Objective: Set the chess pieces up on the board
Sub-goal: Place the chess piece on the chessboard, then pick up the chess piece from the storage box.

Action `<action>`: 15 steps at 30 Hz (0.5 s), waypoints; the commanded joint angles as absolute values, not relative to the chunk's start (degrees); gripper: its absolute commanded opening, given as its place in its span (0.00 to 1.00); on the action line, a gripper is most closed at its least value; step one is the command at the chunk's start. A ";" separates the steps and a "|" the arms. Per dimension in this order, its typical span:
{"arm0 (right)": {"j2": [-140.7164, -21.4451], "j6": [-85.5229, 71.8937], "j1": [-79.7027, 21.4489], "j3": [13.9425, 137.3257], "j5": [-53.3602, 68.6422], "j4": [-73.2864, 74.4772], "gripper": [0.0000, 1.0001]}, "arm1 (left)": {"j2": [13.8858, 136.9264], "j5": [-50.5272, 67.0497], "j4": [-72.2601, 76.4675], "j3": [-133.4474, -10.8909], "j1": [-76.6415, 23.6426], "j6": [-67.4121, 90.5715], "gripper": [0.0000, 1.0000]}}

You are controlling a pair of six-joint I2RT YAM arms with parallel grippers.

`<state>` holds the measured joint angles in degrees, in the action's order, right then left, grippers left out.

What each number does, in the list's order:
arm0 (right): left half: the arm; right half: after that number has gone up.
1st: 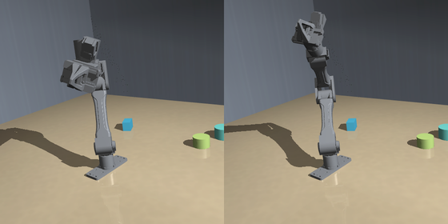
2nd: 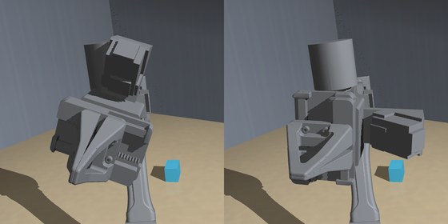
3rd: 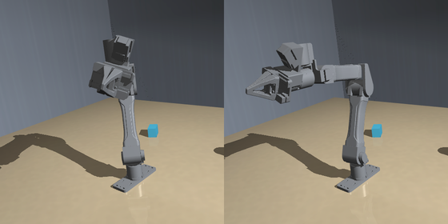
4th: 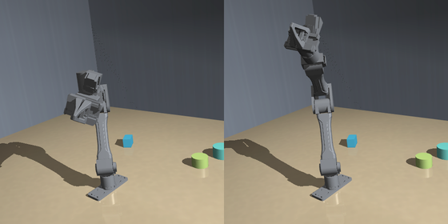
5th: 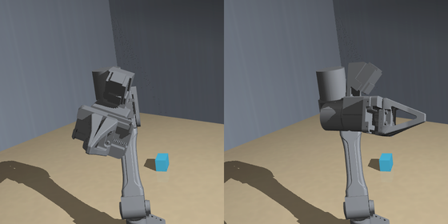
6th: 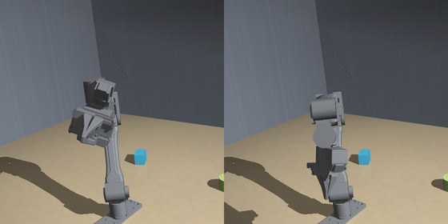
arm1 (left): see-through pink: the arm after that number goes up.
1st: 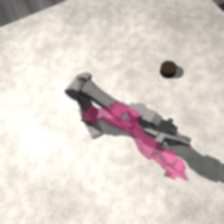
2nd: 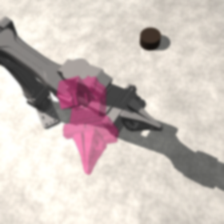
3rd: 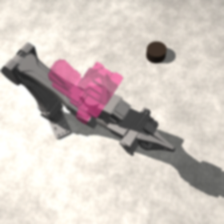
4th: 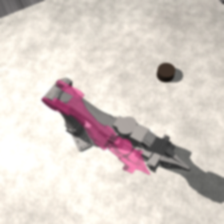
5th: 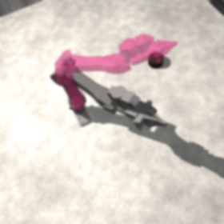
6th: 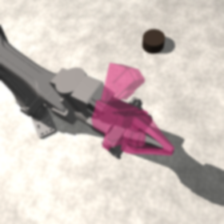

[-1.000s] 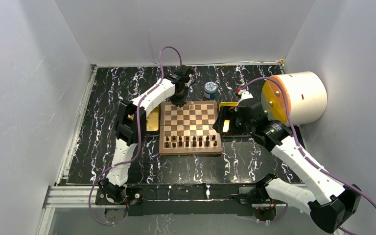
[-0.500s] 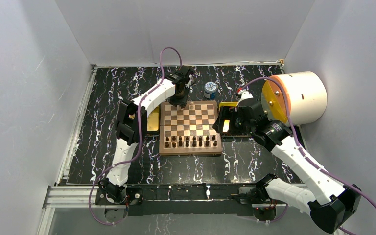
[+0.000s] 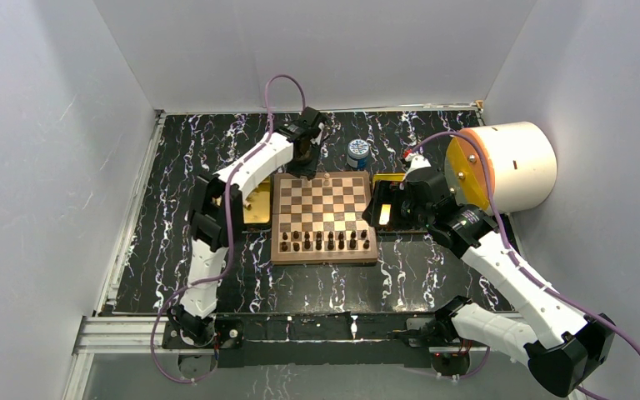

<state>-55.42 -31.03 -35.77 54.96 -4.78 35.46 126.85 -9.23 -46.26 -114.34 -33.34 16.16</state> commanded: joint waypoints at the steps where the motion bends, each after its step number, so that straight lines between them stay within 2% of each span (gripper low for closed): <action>1: -54.21 -30.15 -36.10 56.54 -5.45 33.78 0.99 | 114.71 -12.11 -45.18 -111.16 -33.42 17.37 0.31; 8: -53.99 -30.37 -36.09 56.96 -4.64 33.90 0.99 | 102.49 -18.51 -40.70 -98.94 -31.48 19.45 0.31; 15: -54.29 -30.50 -36.04 57.91 -3.88 34.40 0.99 | 92.13 -19.71 -35.23 -84.97 -24.23 21.52 0.29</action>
